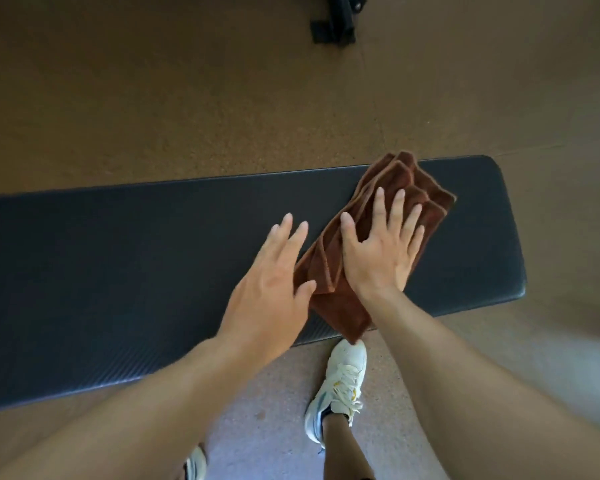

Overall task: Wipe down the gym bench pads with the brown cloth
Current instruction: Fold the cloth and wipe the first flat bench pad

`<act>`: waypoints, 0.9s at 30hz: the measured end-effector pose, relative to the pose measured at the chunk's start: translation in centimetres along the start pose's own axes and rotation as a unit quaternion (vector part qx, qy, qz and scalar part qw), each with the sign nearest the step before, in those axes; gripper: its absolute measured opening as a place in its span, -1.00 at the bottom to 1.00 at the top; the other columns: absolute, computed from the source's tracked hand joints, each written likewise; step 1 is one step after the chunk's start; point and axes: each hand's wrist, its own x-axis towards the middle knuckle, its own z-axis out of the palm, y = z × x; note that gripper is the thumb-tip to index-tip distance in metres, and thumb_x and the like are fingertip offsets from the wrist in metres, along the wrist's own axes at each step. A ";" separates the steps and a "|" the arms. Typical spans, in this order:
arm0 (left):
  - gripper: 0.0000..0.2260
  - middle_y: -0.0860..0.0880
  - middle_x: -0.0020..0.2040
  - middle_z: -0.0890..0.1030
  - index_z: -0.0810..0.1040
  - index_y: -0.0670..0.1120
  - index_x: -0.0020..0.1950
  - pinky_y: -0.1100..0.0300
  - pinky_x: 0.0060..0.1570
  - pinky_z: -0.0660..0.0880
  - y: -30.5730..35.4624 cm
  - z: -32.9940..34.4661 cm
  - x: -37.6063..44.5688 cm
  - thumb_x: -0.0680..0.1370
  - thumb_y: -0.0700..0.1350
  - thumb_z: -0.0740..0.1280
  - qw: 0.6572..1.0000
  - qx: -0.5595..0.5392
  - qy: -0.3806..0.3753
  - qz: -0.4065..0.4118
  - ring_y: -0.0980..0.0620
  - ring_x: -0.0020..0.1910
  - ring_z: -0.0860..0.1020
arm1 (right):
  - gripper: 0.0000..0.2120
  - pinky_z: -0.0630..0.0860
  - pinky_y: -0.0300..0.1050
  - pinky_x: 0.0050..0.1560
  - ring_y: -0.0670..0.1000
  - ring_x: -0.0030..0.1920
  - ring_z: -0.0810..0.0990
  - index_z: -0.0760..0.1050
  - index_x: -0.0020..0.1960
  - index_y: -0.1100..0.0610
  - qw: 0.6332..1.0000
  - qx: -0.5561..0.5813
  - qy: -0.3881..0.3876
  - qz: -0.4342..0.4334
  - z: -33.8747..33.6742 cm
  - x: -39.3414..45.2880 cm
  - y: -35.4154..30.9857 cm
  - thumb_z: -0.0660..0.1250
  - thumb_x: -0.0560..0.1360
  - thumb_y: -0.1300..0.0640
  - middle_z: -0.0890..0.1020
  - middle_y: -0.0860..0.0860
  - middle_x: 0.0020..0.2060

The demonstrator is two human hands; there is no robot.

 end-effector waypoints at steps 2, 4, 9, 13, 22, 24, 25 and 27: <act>-0.34 0.27 0.65 -0.09 0.01 0.16 0.67 0.22 0.50 -0.01 -4.0 -2.5 -2.5 0.66 0.01 0.30 0.999 0.003 0.023 -0.039 0.29 0.61 -0.15 | -0.26 -0.27 0.19 0.66 0.10 0.69 -0.30 -0.08 0.72 -0.12 0.997 0.006 -0.020 -0.072 1.8 -3.3 -6.1 -0.07 0.64 -0.41 -0.15 -0.05 0.71; -0.35 0.23 0.66 -0.04 0.04 0.13 0.67 0.15 0.57 -0.02 -6.8 -4.6 -4.3 0.66 -0.05 0.29 0.995 0.010 0.043 -0.088 0.29 0.61 -0.15 | -0.29 -0.30 0.20 0.65 0.10 0.67 -0.35 -0.09 0.72 -0.13 0.981 0.000 -0.058 -0.186 3.7 -6.9 -11.5 -0.07 0.65 -0.37 -0.18 -0.06 0.71; -0.37 0.13 0.68 -0.02 0.04 0.04 0.68 0.24 0.54 -0.13 -8.0 -6.2 -4.1 0.67 -0.12 0.25 0.993 0.088 0.049 -0.068 0.30 0.59 -0.20 | -0.37 -0.21 0.24 0.65 0.12 0.68 -0.35 -0.12 0.72 -0.07 0.925 -0.062 -0.092 -0.363 5.4 -7.9 -13.9 -0.11 0.70 -0.21 -0.17 -0.01 0.71; -0.32 0.13 0.68 -0.08 -0.05 0.04 0.68 0.22 0.55 -0.16 -3.8 -2.7 -1.1 0.67 -0.11 0.26 0.995 0.077 0.056 -0.042 0.29 0.58 -0.24 | -0.41 -0.14 0.17 0.68 0.08 0.71 -0.16 0.05 0.71 -0.04 0.910 -0.065 -0.061 -0.404 3.7 -2.3 -9.6 -0.03 0.70 -0.13 0.00 -0.03 0.71; -0.04 0.06 0.67 -0.27 -0.21 0.07 0.67 -0.15 0.62 -0.18 7.4 7.0 7.5 0.54 0.19 0.41 0.969 0.232 -0.073 0.050 0.01 0.62 -0.36 | -0.43 -0.17 0.04 0.69 -0.05 0.70 -0.10 0.08 0.71 -0.03 0.985 -0.028 0.006 -0.169 -4.7 12.1 12.0 -0.14 0.73 -0.14 0.08 -0.11 0.70; 0.10 0.03 0.67 -0.28 -0.24 0.06 0.66 -0.25 0.60 -0.16 10.0 9.1 9.4 0.44 0.25 0.50 0.958 0.264 -0.105 0.038 -0.05 0.61 -0.37 | -0.44 -0.14 0.04 0.69 -0.02 0.70 -0.07 0.08 0.71 0.00 0.994 -0.004 0.010 -0.109 -6.5 12.9 17.0 -0.13 0.75 -0.13 0.08 -0.08 0.70; 0.17 0.01 0.67 -0.29 -0.26 0.04 0.66 -0.29 0.59 -0.16 10.9 10.1 10.1 0.38 0.28 0.53 0.951 0.285 -0.119 0.027 -0.08 0.62 -0.36 | -0.44 -0.13 0.04 0.69 0.01 0.70 -0.04 0.11 0.70 0.03 0.997 0.018 0.011 -0.069 -7.0 12.9 18.9 -0.11 0.75 -0.13 0.11 -0.04 0.70; 0.27 -0.06 0.66 -0.30 -0.28 0.01 0.66 -0.34 0.57 -0.15 11.8 11.7 10.8 0.31 0.32 0.57 0.937 0.326 -0.126 0.000 -0.14 0.62 -0.35 | -0.40 -0.13 0.03 0.69 0.08 0.70 0.03 0.21 0.66 0.16 0.999 0.048 0.005 0.026 -7.6 12.4 21.5 -0.12 0.75 -0.14 0.20 0.12 0.67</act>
